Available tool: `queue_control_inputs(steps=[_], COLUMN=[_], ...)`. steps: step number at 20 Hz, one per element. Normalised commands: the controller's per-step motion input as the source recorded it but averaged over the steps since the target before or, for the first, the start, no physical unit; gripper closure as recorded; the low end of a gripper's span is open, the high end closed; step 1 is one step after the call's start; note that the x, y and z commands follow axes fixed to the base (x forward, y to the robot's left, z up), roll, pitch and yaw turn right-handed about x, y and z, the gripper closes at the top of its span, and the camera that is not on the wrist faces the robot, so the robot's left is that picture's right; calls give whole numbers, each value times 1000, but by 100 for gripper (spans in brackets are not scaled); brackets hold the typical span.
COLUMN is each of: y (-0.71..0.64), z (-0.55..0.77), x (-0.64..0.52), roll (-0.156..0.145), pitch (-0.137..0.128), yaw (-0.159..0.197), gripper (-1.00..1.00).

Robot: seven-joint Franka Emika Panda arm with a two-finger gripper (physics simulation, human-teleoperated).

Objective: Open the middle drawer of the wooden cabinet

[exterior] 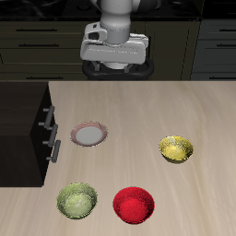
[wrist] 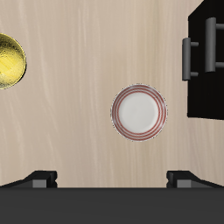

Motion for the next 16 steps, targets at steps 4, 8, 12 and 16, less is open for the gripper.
queue_control_inputs(steps=[4, 8, 12, 16], y=[11, -30, -144, -155], z=[-63, -79, -34, 23], x=[306, 195, 216, 130], roll=[-1, -15, -40, -43], pitch=[16, 4, 10, -19], yaw=[0, -13, 17, 26], gripper=[-100, -100, -100, -100])
